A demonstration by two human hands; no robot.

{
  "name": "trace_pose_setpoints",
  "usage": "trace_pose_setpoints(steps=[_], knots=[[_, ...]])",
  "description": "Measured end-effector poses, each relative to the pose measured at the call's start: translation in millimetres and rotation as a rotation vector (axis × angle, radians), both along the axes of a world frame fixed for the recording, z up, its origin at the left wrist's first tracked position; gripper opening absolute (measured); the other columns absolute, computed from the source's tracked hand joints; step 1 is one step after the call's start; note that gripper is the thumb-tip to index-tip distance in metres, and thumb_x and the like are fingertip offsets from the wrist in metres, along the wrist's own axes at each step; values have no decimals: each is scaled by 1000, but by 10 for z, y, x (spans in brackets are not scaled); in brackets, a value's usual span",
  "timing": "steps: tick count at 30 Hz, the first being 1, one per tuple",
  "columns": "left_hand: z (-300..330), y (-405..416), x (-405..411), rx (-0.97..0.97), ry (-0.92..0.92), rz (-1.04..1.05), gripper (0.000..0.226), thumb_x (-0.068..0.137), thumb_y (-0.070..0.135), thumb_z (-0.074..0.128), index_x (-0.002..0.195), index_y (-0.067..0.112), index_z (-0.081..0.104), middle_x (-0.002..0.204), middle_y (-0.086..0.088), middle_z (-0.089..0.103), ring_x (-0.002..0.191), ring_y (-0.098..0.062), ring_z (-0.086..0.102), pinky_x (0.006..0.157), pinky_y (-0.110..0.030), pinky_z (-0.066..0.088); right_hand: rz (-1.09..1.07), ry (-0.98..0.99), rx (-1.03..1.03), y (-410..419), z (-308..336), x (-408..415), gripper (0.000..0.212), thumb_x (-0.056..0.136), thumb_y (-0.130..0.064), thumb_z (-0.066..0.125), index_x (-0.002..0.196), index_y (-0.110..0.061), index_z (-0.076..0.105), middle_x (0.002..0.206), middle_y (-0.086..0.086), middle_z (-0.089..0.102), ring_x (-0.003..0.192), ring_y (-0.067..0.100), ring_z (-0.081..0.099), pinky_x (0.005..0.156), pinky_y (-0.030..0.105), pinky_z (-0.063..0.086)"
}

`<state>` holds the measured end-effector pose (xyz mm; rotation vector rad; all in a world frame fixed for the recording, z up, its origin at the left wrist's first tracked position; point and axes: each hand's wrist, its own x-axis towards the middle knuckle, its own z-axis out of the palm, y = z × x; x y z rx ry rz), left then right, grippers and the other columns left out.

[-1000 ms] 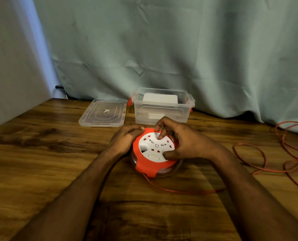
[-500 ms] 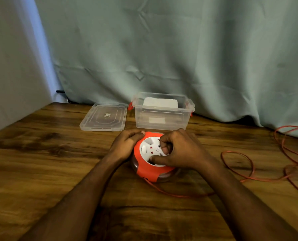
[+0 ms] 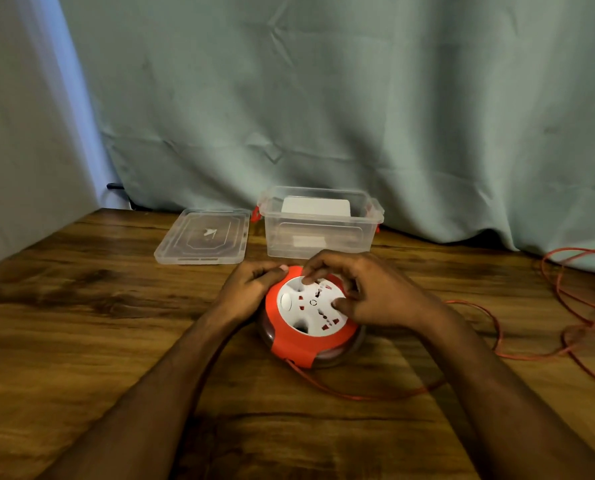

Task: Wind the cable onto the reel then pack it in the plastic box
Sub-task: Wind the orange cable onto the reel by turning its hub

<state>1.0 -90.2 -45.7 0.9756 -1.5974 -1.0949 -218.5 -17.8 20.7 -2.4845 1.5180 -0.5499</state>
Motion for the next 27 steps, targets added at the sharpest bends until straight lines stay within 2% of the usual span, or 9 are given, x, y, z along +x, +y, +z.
trace_pose_setpoints(steps=[2,4,7,11,13,15,20,24,27], knots=[[2,12,-2,-9,1,-35,24,100,17,58,96,19,81,92,-10,80,88,-34,75,84,-48,58,42,-21,43,-16,-19,-4,76,80,0,76,134,-48,54,108,-36,72,60,4,53,57,27,46],[1,21,-1,-13,-6,-61,23,101,17,57,101,18,80,93,-10,80,88,-33,76,82,-46,59,79,-31,87,-22,-30,-10,87,80,7,71,141,-51,48,118,-36,72,56,10,48,56,31,46],[-12,20,1,-23,-27,-81,23,101,17,57,108,12,78,97,-11,80,91,-33,76,85,-48,59,97,-33,139,-33,-33,-29,97,80,7,73,152,-49,38,125,-32,72,56,6,48,58,27,46],[-22,1,12,7,-21,-72,21,99,18,60,108,14,78,99,-10,80,93,-32,76,90,-53,58,107,-97,181,-63,-51,-67,105,79,4,80,158,-45,30,126,-27,74,58,3,52,63,24,45],[-15,5,8,10,0,-64,20,97,14,61,104,16,80,98,-10,80,93,-31,76,91,-52,58,102,-104,192,-57,-38,-70,102,82,4,81,159,-40,31,128,-22,75,63,-8,59,64,18,43],[-12,10,0,3,13,-72,21,97,11,61,100,19,81,97,-9,80,94,-32,75,90,-49,57,102,-107,194,-53,-22,-64,99,82,4,81,158,-37,33,128,-18,76,65,-18,58,62,8,41],[3,17,5,14,25,-93,26,95,7,62,100,25,80,103,-5,80,97,-24,75,88,-39,57,132,-115,200,-40,-19,-64,96,78,-1,86,148,-45,37,124,-20,77,50,5,50,54,10,44],[5,17,-2,25,24,-92,22,94,7,63,108,14,78,102,-10,80,98,-29,75,89,-40,58,102,-139,232,21,32,-47,84,75,-4,91,133,-40,41,123,-8,77,58,-9,61,53,12,47],[-4,9,-6,47,27,-92,20,94,8,63,107,9,78,99,-13,79,96,-33,74,88,-43,58,70,-111,212,72,56,-15,80,72,-19,97,126,-42,43,114,-9,75,69,-13,63,57,13,48]])
